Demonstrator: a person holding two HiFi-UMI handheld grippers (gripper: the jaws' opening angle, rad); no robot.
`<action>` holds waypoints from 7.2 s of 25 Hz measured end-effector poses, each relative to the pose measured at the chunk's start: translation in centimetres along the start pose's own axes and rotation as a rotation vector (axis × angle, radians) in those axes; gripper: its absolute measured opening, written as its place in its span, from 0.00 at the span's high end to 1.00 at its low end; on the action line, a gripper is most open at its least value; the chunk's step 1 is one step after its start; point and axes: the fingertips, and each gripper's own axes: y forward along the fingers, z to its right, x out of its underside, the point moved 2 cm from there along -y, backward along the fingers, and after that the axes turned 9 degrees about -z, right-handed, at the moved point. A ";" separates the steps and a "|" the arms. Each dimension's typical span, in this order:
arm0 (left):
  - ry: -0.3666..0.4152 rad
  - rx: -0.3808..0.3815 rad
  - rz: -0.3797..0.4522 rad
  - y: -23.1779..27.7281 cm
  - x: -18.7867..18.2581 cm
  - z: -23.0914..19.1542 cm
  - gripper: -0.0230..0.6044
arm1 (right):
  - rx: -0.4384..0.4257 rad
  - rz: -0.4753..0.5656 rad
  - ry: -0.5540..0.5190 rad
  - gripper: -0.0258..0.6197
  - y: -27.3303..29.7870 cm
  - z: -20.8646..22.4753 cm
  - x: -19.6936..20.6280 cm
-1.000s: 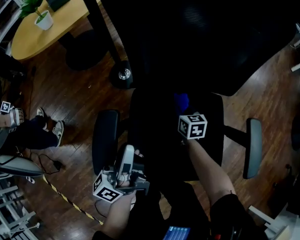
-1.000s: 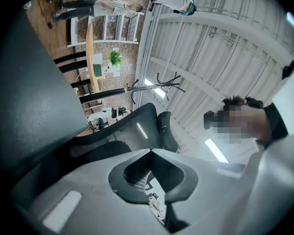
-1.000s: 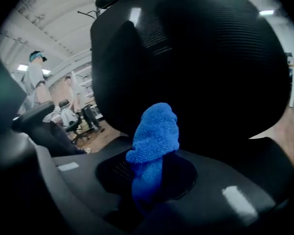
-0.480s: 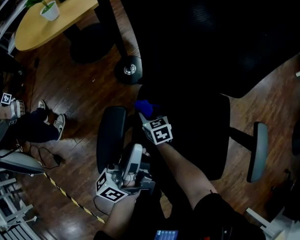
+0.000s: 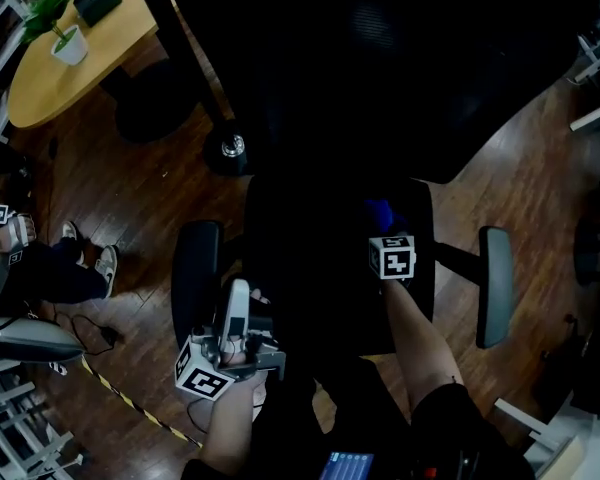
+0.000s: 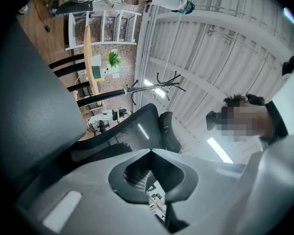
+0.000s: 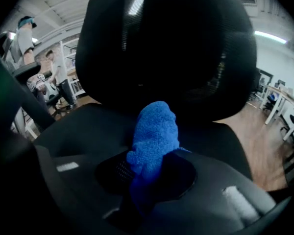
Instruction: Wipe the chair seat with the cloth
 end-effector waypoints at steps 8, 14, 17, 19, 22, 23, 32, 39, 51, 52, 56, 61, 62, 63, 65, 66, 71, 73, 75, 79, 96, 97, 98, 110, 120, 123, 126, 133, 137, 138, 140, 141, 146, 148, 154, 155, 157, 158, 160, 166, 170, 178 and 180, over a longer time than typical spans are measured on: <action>-0.008 0.000 0.012 0.3 0.0 0.2 0.98 | 0.159 -0.031 0.119 0.84 -4.6 9.7 3.7; -0.010 0.012 0.007 0.3 0.4 0.8 0.98 | 0.153 0.005 0.154 0.84 -5.1 9.8 3.2; -0.014 0.014 0.014 0.0 0.2 0.7 0.97 | 0.095 0.045 0.121 0.84 -5.2 6.8 1.7; -0.019 0.017 0.025 -0.2 0.0 0.7 0.98 | 0.013 0.061 0.064 0.84 -4.4 2.3 0.7; -0.019 0.013 0.026 -0.4 -0.1 0.8 0.98 | -0.169 0.099 -0.003 0.84 -3.4 -7.6 -1.1; -0.017 0.011 0.023 -0.5 -0.1 0.8 0.97 | -0.232 0.103 -0.028 0.84 -3.2 -11.3 -1.4; -0.015 0.011 0.005 -1.2 -0.1 1.3 0.97 | -0.517 0.015 -0.270 0.84 -1.3 -31.5 1.3; -0.026 0.009 -0.006 -1.6 0.2 0.9 0.97 | -0.435 0.035 -0.252 0.84 -0.6 -26.6 1.9; -0.018 -0.003 0.014 -1.6 -0.2 0.8 0.97 | 0.097 -0.056 0.018 0.84 -6.3 6.0 7.8; -0.016 -0.004 0.015 -1.5 -0.2 0.8 0.97 | 0.119 -0.057 0.025 0.84 -7.0 7.2 8.1; -0.014 -0.002 0.011 -1.3 0.2 0.9 0.97 | 0.155 -0.041 0.075 0.84 -8.2 9.3 9.0; -0.009 0.008 0.012 -1.3 0.5 1.6 0.98 | 0.167 -0.031 0.068 0.84 -8.3 8.1 8.1; -0.008 0.011 0.012 -1.4 0.5 1.7 0.97 | 0.147 -0.028 0.048 0.84 -8.3 6.6 7.7; -0.006 0.013 0.013 -1.4 0.5 1.8 0.97 | 0.114 -0.015 0.019 0.84 -8.0 4.6 7.1; -0.007 0.013 0.017 -1.5 0.3 1.9 0.98 | 0.020 0.028 -0.035 0.84 -7.4 -0.8 5.5; -0.007 0.012 0.020 -1.6 0.3 1.9 0.98 | -0.036 0.047 -0.049 0.84 -7.0 -3.9 4.8; -0.004 0.011 0.015 -2.0 0.3 2.4 0.97 | -0.319 0.072 -0.066 0.84 -5.2 -20.2 3.3; -0.003 0.015 0.010 -2.1 0.4 2.6 0.98 | -0.422 0.073 -0.094 0.84 -5.1 -25.8 3.5; -0.002 0.016 0.011 -2.4 0.3 2.7 0.97 | -0.511 0.079 -0.146 0.84 -5.1 -30.4 4.2; -0.003 0.008 0.013 -3.1 0.1 2.4 0.97 | -0.556 0.083 -0.254 0.84 -4.7 -34.2 6.1; -0.021 0.028 0.007 -2.0 -0.1 2.3 0.97 | -0.116 -0.042 -0.088 0.84 -6.9 -7.6 12.0; -0.021 0.027 0.003 -2.0 0.0 2.3 0.97 | -0.071 -0.045 -0.071 0.84 -7.8 -5.0 12.7; -0.020 0.027 0.001 -2.0 0.1 2.2 0.97 | -0.028 -0.047 -0.062 0.84 -8.6 -2.6 13.3; -0.002 0.038 0.004 -2.2 0.3 3.0 0.98 | 0.169 -0.069 0.040 0.84 -13.0 6.6 16.0; -0.006 0.032 0.015 -3.1 -0.2 2.6 0.98 | -0.029 0.068 0.083 0.84 -11.4 -6.8 12.2; -0.004 0.026 0.011 -3.3 -0.5 3.1 0.98 | -0.220 0.071 0.085 0.84 -9.9 -16.5 11.0; 0.009 0.020 0.004 -3.7 -1.0 3.4 0.97 | -0.393 0.059 0.012 0.84 -9.3 -25.9 10.4; 0.018 0.019 -0.009 -3.7 -1.3 3.7 0.97 | -0.550 0.006 -0.244 0.84 -8.6 -36.0 13.4; 0.012 0.014 -0.012 -3.7 -1.1 3.2 0.97 | -0.579 0.026 -0.265 0.84 -8.6 -35.0 13.7; 0.009 0.012 -0.015 -3.6 -1.0 3.1 0.98 | -0.566 0.019 -0.264 0.84 -8.7 -34.1 13.9; 0.004 0.012 -0.023 -3.3 -0.8 2.9 0.97 | -0.506 -0.006 -0.236 0.84 -8.8 -30.9 14.5; 0.003 0.015 -0.025 -3.1 -0.8 2.8 0.98 | -0.466 -0.023 -0.213 0.84 -8.8 -28.7 15.0; -0.007 0.038 -0.033 -1.6 0.0 3.0 0.97 | -0.263 -0.085 -0.139 0.84 -11.0 -14.2 19.0; -0.008 0.043 -0.049 -1.3 0.6 2.6 0.97 | -0.173 -0.098 -0.087 0.84 -12.6 -8.5 20.2; -0.033 0.070 -0.069 0.7 2.5 3.4 0.97 | 0.027 -0.094 0.013 0.84 -16.9 2.4 22.5; -0.034 0.071 -0.074 0.9 2.9 3.5 0.97 | 0.043 -0.092 0.027 0.84 -17.2 3.4 22.8; -0.036 0.076 -0.080 1.3 3.4 3.8 0.98 | 0.062 -0.086 0.043 0.84 -17.4 4.5 23.0; -0.036 0.078 -0.082 1.4 3.6 3.9 0.98 | 0.066 -0.083 0.048 0.84 -17.3 4.6 23.0; -0.035 0.078 -0.086 1.3 3.8 3.9 0.97 | 0.069 -0.078 0.065 0.84 -17.3 4.7 23.0; -0.027 0.064 -0.086 1.1 4.3 4.1 0.98 | 0.062 -0.058 0.105 0.84 -17.6 5.0 22.4; -0.018 0.061 -0.087 1.0 4.2 4.8 0.98 | -0.100 0.071 0.255 0.84 -18.6 3.0 19.5; 0.049 0.074 -0.086 0.9 2.9 14.6 0.97 | -0.575 0.521 0.365 0.84 -33.9 -5.6 2.4; 0.076 0.094 -0.069 0.6 1.9 18.1 0.98 | -0.656 0.597 0.338 0.84 -38.5 -7.5 -0.9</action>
